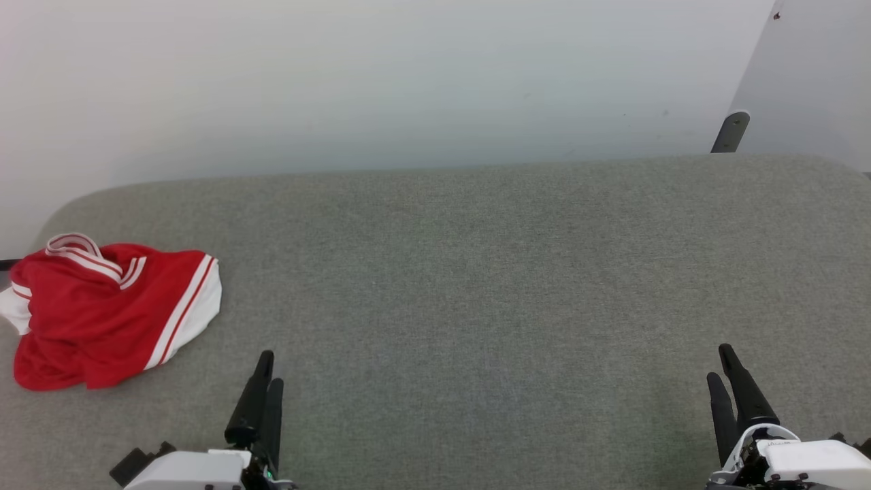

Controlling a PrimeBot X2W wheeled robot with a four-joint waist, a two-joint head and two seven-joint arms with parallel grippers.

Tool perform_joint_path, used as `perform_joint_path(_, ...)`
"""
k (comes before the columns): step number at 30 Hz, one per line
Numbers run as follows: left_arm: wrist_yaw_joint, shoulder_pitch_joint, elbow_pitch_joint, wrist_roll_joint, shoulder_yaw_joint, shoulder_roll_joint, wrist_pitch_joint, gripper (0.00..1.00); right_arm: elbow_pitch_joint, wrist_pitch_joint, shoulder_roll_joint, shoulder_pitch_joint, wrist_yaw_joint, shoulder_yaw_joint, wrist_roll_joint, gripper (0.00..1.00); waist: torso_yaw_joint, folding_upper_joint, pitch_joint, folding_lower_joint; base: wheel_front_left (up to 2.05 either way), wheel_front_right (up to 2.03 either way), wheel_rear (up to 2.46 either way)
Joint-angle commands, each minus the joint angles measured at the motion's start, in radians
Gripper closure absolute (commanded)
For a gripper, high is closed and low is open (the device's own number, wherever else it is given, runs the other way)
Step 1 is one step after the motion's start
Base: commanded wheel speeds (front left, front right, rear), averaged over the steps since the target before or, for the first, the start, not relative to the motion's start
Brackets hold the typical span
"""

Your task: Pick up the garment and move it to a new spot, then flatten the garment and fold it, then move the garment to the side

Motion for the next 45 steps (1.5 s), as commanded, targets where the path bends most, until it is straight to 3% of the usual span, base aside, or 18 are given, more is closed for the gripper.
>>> perform_joint_path(1, 0.004, -0.011, -0.027, 0.017, -0.009, 0.010, -0.009, 0.00, -0.022, -0.011, -0.006, -0.021, 0.000, 0.012, -0.019, 0.00, 0.000, 0.0000, 0.000, 0.0000, 0.00, 0.00, 0.00)
perform_joint_path(15, 0.017, 0.006, -0.072, 0.117, -0.055, 0.040, -0.073, 0.00, -0.039, -0.070, -0.023, -0.020, 0.000, 0.057, -0.129, 0.00, -0.001, 0.0000, -0.005, 0.0000, 0.00, 0.00, 0.00)
perform_joint_path(23, 0.031, 0.014, -0.083, 0.218, -0.068, 0.057, -0.107, 0.00, -0.038, -0.101, -0.036, -0.017, 0.000, 0.070, -0.253, 0.00, -0.001, 0.0000, -0.010, 0.0000, 0.00, 0.00, 0.00)
perform_joint_path(45, 0.075, 0.046, -0.098, 0.687, -0.087, 0.099, -0.179, 0.00, -0.033, -0.171, -0.035, -0.001, 0.001, 0.076, -0.744, 0.00, 0.000, 0.0000, -0.026, 0.0000, 0.00, 0.00, 0.00)
